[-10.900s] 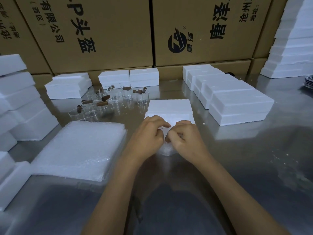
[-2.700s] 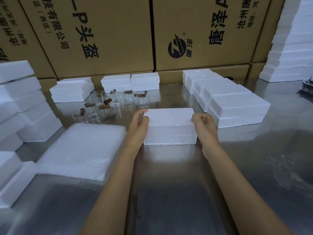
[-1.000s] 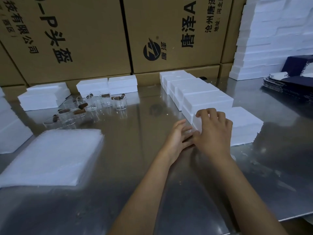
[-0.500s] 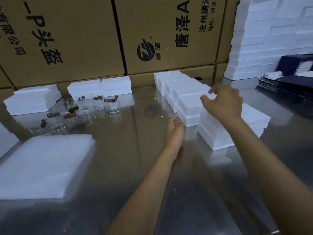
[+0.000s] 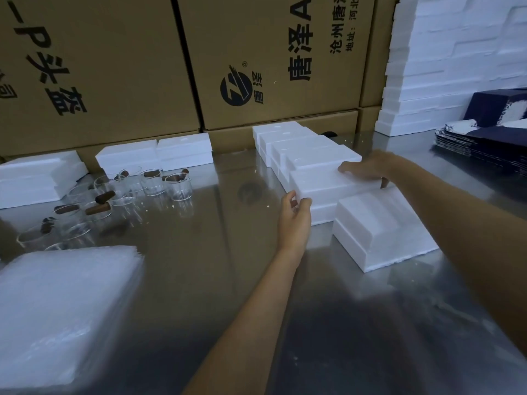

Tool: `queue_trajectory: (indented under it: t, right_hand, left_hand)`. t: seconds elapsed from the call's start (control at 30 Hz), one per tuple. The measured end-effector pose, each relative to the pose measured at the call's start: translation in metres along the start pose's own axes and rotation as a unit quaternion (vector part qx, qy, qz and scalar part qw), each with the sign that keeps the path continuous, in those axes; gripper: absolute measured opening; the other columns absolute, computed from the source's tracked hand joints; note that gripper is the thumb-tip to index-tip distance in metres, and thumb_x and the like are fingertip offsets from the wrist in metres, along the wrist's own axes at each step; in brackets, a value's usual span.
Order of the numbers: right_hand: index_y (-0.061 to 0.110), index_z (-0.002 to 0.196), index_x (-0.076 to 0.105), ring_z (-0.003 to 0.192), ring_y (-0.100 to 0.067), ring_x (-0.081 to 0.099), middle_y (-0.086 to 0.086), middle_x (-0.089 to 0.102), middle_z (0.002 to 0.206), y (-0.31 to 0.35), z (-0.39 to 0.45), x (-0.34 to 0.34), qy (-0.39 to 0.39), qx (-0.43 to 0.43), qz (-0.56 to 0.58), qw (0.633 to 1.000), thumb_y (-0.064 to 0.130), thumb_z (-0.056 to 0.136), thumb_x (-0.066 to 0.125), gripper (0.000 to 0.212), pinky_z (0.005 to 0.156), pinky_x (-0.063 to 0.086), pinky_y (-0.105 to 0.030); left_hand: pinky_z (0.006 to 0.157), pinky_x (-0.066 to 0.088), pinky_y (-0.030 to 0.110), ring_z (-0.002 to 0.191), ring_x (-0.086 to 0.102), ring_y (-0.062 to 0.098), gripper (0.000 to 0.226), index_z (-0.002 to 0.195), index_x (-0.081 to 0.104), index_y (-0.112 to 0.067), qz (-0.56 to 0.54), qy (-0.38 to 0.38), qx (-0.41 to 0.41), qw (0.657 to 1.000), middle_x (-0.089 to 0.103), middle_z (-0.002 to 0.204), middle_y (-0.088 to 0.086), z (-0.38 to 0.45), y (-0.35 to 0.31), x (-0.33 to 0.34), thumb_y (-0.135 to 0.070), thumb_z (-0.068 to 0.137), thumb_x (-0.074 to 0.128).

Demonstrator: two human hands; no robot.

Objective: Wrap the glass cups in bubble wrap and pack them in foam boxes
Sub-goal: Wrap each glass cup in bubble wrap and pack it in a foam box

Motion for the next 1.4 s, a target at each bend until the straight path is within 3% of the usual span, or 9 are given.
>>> queue_trajectory:
  t: [0.13, 0.37, 0.53, 0.67, 0.77, 1.0, 1.17, 1.27, 1.4]
  right_hand:
    - [0.012, 0.082, 0.049, 0.067, -0.025, 0.065, -0.003, 0.053, 0.085, 0.014, -0.020, 0.003, 0.016, -0.008, -0.002, 1.000, 0.076, 0.072, 0.060, 0.065, 0.052, 0.041, -0.027]
    - [0.005, 0.101, 0.050, 0.071, -0.025, 0.070, -0.010, 0.066, 0.095, 0.074, -0.085, 0.026, 0.065, -0.098, 0.017, 0.993, 0.067, 0.085, 0.058, 0.065, 0.060, 0.047, -0.030]
    - [0.010, 0.092, 0.055, 0.071, -0.023, 0.071, -0.008, 0.073, 0.081, 0.106, -0.137, 0.056, 0.063, -0.165, 0.000, 0.984, 0.073, 0.088, 0.049, 0.064, 0.062, 0.044, -0.030]
    - [0.015, 0.079, 0.050, 0.069, -0.019, 0.070, -0.005, 0.069, 0.060, 0.115, -0.173, 0.070, 0.072, -0.188, -0.009, 0.979, 0.077, 0.087, 0.043, 0.063, 0.058, 0.038, -0.026]
    - [0.013, 0.082, 0.055, 0.069, -0.019, 0.070, -0.003, 0.069, 0.060, 0.118, -0.190, 0.073, 0.085, -0.195, -0.043, 0.976, 0.076, 0.089, 0.038, 0.066, 0.078, 0.050, -0.032]
    - [0.014, 0.123, 0.053, 0.095, -0.023, 0.052, 0.001, 0.058, 0.099, 0.142, -0.176, 0.057, -0.044, -0.191, 0.045, 0.980, 0.079, 0.090, 0.032, 0.076, 0.077, 0.040, -0.036]
    - [0.009, 0.152, 0.036, 0.138, -0.029, 0.043, -0.008, 0.042, 0.154, 0.142, -0.152, 0.089, 0.081, -0.156, 0.171, 0.969, 0.063, 0.096, 0.046, 0.078, 0.108, 0.039, -0.037]
    - [0.009, 0.145, 0.047, 0.132, -0.028, 0.051, -0.009, 0.051, 0.147, 0.132, -0.141, 0.116, 0.124, -0.147, 0.253, 0.948, 0.049, 0.094, 0.062, 0.067, 0.110, 0.041, -0.037]
    - [0.010, 0.128, 0.060, 0.111, -0.026, 0.064, -0.008, 0.065, 0.125, 0.125, -0.125, 0.128, 0.142, -0.080, 0.335, 0.928, 0.050, 0.083, 0.075, 0.062, 0.099, 0.050, -0.035]
  left_hand:
    - [0.069, 0.040, 0.013, 0.073, 0.052, -0.024, 0.020, 0.117, 0.052, -0.029, -0.010, -0.056, 0.014, 0.998, 0.057, 0.097, -0.021, -0.012, -0.003, -0.011, -0.033, 0.098, 0.054]
    - [0.102, 0.043, 0.045, 0.107, 0.057, 0.020, 0.034, 0.114, 0.056, -0.013, 0.014, -0.216, 0.032, 0.976, 0.061, 0.114, 0.000, -0.044, -0.029, -0.076, -0.041, 0.093, 0.054]
    - [0.099, 0.039, 0.044, 0.114, 0.050, 0.021, 0.013, 0.097, 0.052, -0.026, 0.068, -0.261, 0.038, 0.962, 0.053, 0.115, -0.003, -0.069, -0.044, -0.142, -0.039, 0.098, 0.050]
    - [0.084, 0.036, 0.038, 0.104, 0.051, 0.024, 0.030, 0.109, 0.050, -0.016, 0.170, -0.259, 0.014, 0.951, 0.055, 0.114, 0.002, -0.084, -0.052, -0.180, -0.044, 0.099, 0.045]
    - [0.094, 0.045, 0.045, 0.108, 0.054, 0.031, 0.032, 0.108, 0.046, -0.013, 0.222, -0.228, -0.001, 0.948, 0.056, 0.116, 0.008, -0.091, -0.051, -0.194, -0.044, 0.098, 0.045]
    - [0.068, 0.042, 0.034, 0.067, 0.048, 0.017, 0.030, 0.071, 0.042, -0.023, 0.169, -0.216, 0.063, 0.960, 0.048, 0.073, 0.000, -0.066, -0.087, -0.203, -0.040, 0.091, 0.056]
    - [0.071, 0.039, 0.033, 0.076, 0.048, 0.020, 0.018, 0.082, 0.058, -0.019, 0.196, -0.161, 0.001, 0.967, 0.051, 0.081, 0.005, -0.032, -0.072, -0.211, -0.032, 0.093, 0.061]
    - [0.081, 0.049, 0.037, 0.079, 0.056, 0.025, 0.025, 0.076, 0.062, -0.015, 0.236, -0.157, -0.034, 0.958, 0.058, 0.079, 0.007, -0.023, -0.047, -0.220, -0.033, 0.093, 0.063]
    - [0.065, 0.039, 0.031, 0.062, 0.046, 0.023, 0.047, 0.047, 0.047, -0.021, 0.231, -0.174, -0.056, 0.956, 0.047, 0.057, 0.001, -0.010, -0.035, -0.229, -0.034, 0.087, 0.067]
Point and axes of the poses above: each hand's wrist, its own z-axis towards the middle knuckle, its own x-axis out of the palm, y = z × x, the point moved 3 cm from there along z, towards the middle knuckle
